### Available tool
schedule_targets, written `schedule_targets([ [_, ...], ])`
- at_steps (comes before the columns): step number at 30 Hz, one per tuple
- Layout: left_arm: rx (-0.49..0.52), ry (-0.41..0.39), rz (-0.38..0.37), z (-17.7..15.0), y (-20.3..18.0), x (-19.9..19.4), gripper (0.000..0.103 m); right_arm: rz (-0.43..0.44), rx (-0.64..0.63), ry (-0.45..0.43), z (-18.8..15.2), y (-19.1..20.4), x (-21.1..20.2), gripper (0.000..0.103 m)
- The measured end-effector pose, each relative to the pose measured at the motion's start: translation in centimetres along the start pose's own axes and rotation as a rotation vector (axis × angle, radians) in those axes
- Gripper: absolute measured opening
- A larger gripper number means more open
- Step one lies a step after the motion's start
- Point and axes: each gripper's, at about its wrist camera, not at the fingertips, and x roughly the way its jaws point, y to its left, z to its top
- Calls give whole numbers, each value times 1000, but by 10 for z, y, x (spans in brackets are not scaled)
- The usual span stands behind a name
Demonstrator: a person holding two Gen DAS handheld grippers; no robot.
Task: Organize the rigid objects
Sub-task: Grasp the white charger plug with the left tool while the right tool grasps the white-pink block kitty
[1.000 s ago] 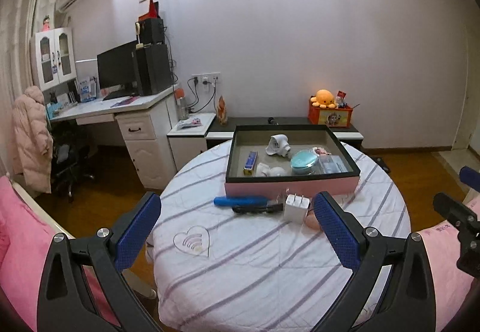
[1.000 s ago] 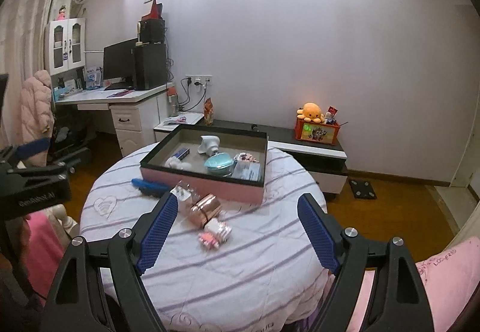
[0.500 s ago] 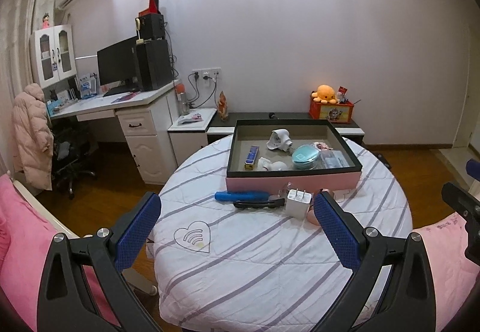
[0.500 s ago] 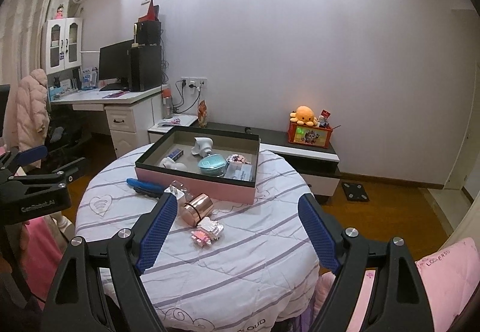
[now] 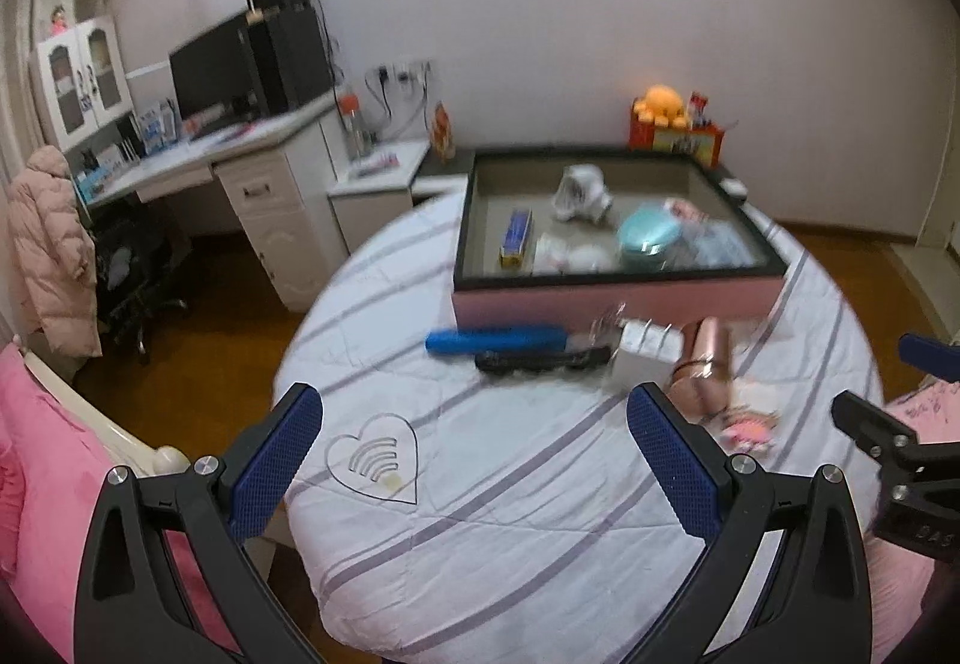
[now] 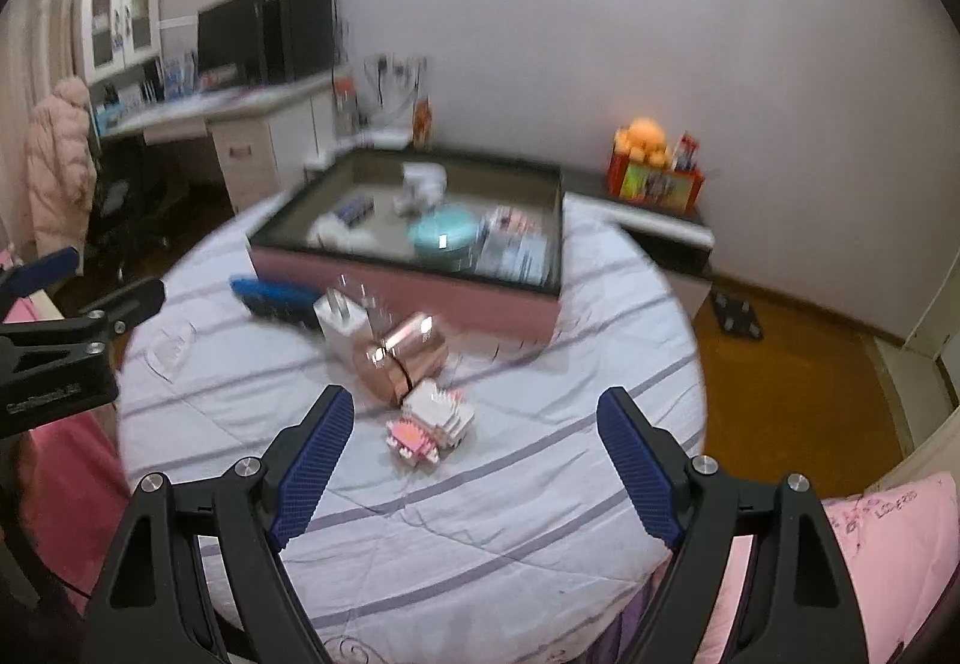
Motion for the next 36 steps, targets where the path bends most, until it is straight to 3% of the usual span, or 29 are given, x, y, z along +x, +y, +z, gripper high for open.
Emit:
schedule_targets([
  [6, 11, 113, -38, -7, -3, 47, 103, 55, 11, 158, -6, 4, 68, 85],
  [11, 32, 184, -125, -4, -22, 77, 103, 83, 16, 280, -18, 5, 118, 84],
  [13, 47, 195, -144, 0, -33, 86, 103, 85, -1, 258, -21, 3, 124, 83],
  [17, 69, 216, -200, 11, -60, 102, 103, 102, 12, 245, -17, -17, 126, 61],
  [22, 85, 198, -190, 21, -78, 117, 101, 114, 42, 237, -11, -47, 131, 57],
  [23, 84, 196, -196, 22, -80, 121, 92, 123, 41, 233, -12, -51, 132, 57],
  [24, 93, 208, -210, 22, -84, 126, 69, 131, 32, 228, -11, -51, 133, 57],
  [27, 183, 187, -172, 18, -99, 123, 53, 134, 5, 218, -8, -50, 138, 57],
  [29, 209, 174, -173, 17, -104, 115, 45, 145, 4, 215, -7, -52, 139, 57],
  [32, 176, 209, -217, 17, -98, 111, 44, 143, 12, 213, -6, -55, 138, 54],
  [36, 165, 215, -207, 17, -93, 107, 44, 150, 31, 211, -5, -57, 138, 54],
])
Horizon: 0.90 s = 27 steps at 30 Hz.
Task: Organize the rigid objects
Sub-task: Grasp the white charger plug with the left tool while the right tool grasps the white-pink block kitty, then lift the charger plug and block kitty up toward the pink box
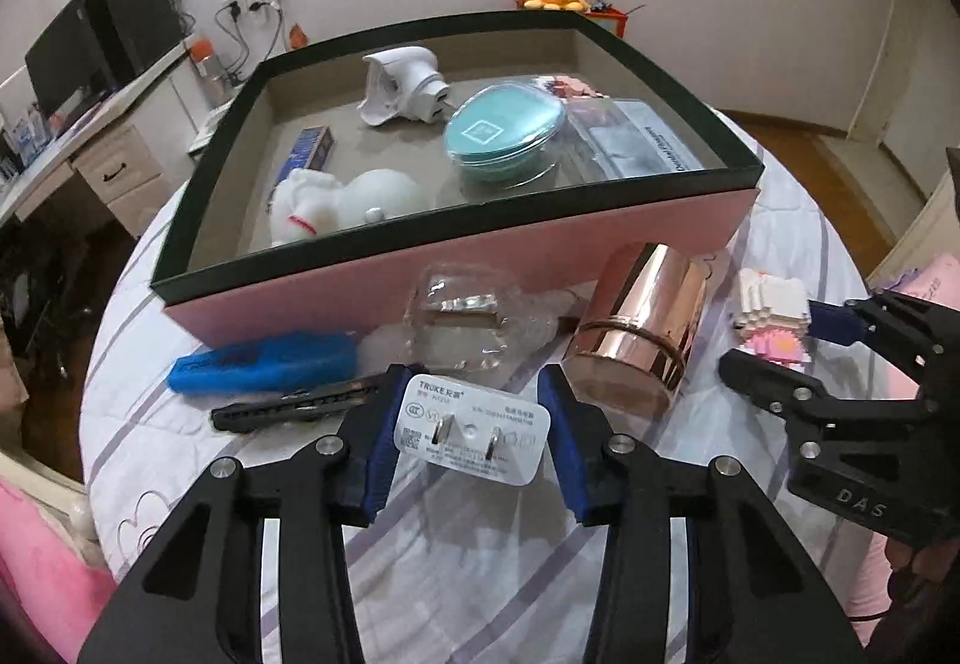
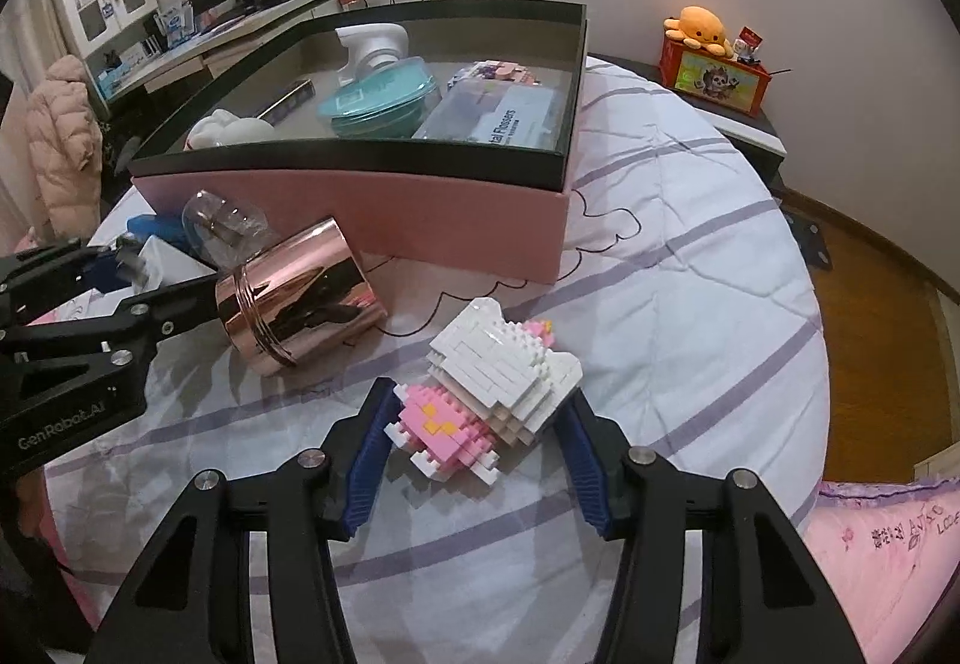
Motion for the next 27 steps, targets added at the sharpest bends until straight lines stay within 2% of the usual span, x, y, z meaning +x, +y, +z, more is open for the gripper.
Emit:
schedule_targets([
  [13, -36, -67, 20, -10, 12, -40, 43, -33, 25, -54, -6, 3, -36, 54],
  [19, -60, -155, 59, -19, 22, -81, 43, -50, 11, -133, -7, 16, -73, 54],
  [27, -104, -305, 88, -32, 40, -147, 41, -72, -24, -290, -11, 40, -141, 54],
])
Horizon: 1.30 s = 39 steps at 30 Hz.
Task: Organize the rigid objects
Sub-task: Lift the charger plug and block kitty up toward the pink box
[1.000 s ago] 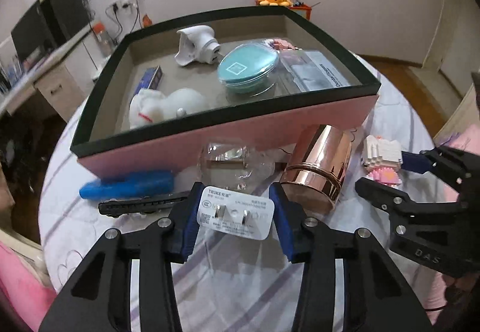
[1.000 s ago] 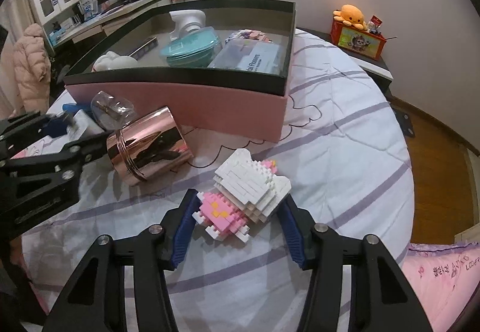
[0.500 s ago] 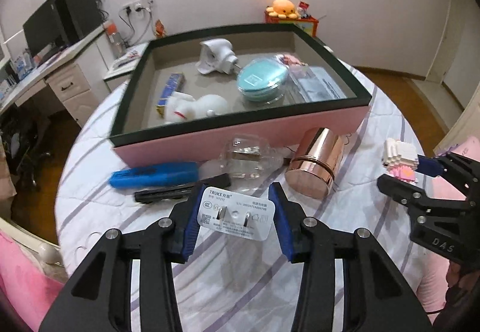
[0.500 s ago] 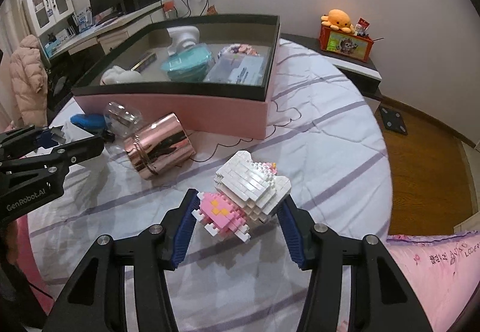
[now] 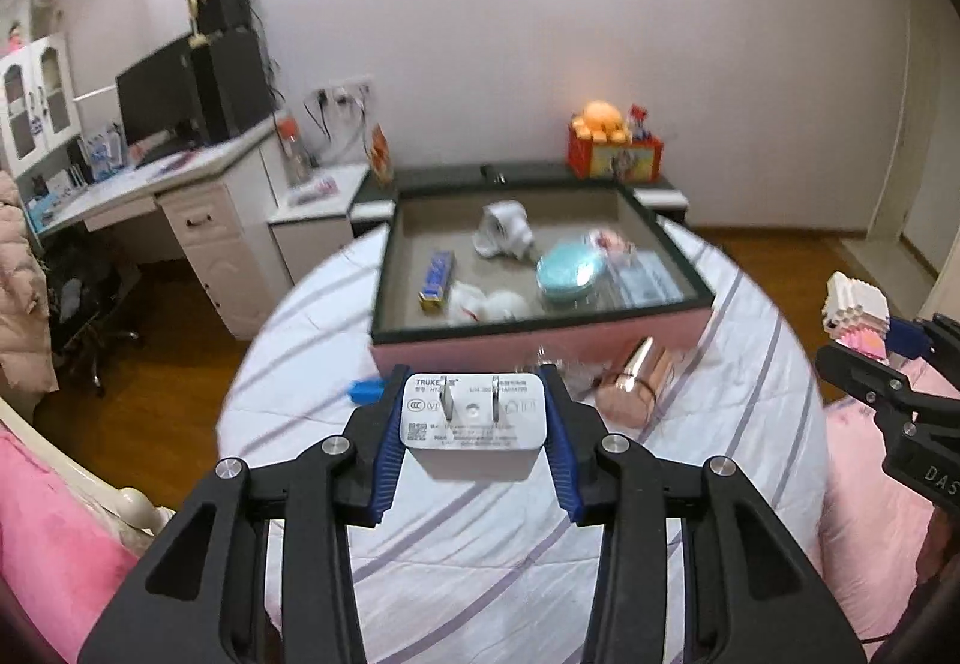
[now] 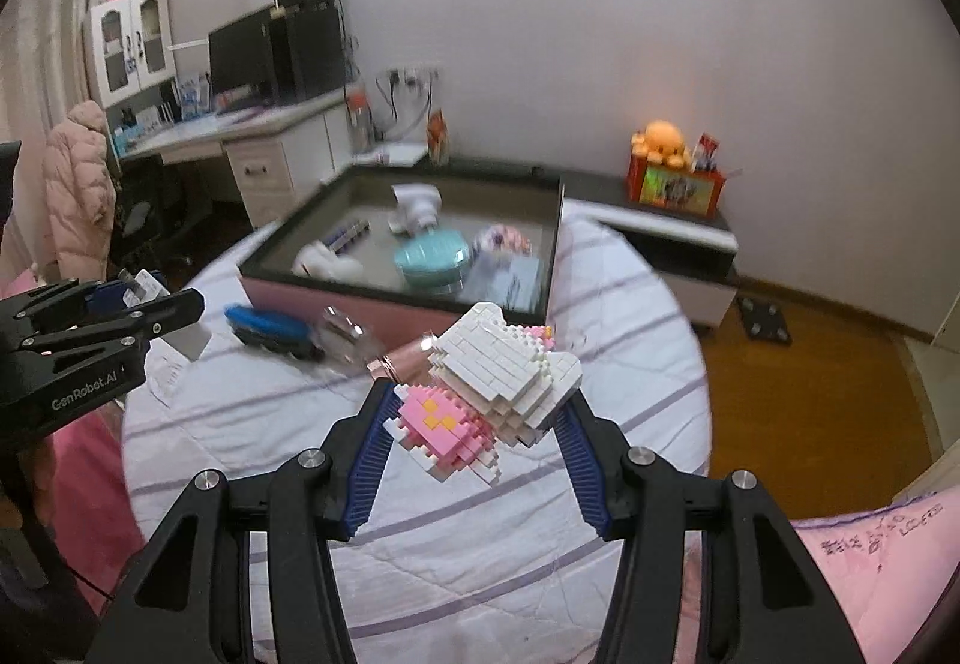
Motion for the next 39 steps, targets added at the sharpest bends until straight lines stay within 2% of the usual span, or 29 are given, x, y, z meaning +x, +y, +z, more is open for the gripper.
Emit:
schedule_targets([
  [10, -12, -164, 24, 5, 14, -62, 40, -26, -10, -167, 0, 19, -71, 54],
  [19, -10, -228, 21, -2, 13, -88, 40, -18, -14, -240, -6, 24, -97, 54],
  [24, -14, -248, 23, 1, 13, -89, 40, -12, -14, -264, -7, 24, -102, 54],
  [29, -22, -230, 26, 3, 16, -81, 40, -4, -10, -259, -8, 21, -102, 54],
  [39, -27, -196, 33, 29, 22, -40, 40, 9, -31, -238, 14, 19, -75, 54],
])
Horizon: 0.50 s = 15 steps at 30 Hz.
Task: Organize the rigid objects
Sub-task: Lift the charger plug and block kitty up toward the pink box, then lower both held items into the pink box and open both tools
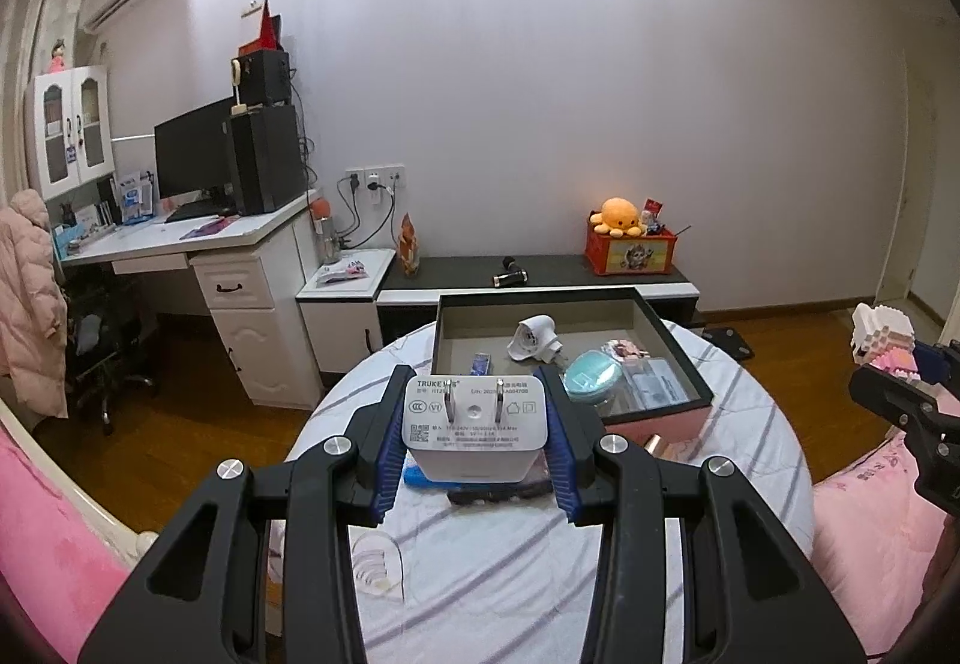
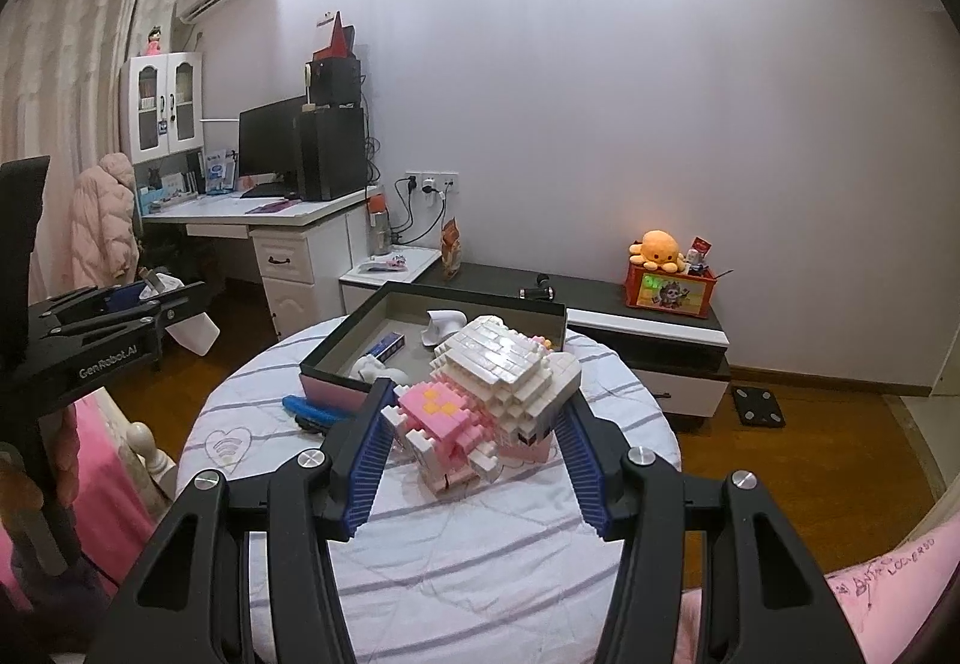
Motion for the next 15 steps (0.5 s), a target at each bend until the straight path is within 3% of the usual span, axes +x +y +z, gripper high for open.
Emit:
schedule_targets([
  [4, -10, 28, -14, 17, 5, 38, 40, 12, -3, 21, 14, -4, 31, 54],
  [10, 54, 163, 0, 40, 2, 128, 40, 57, -23, 101, 39, -12, 113, 54],
  [15, 82, 262, 8, 34, -1, 183, 40, 63, -29, 253, 39, -20, 196, 54],
])
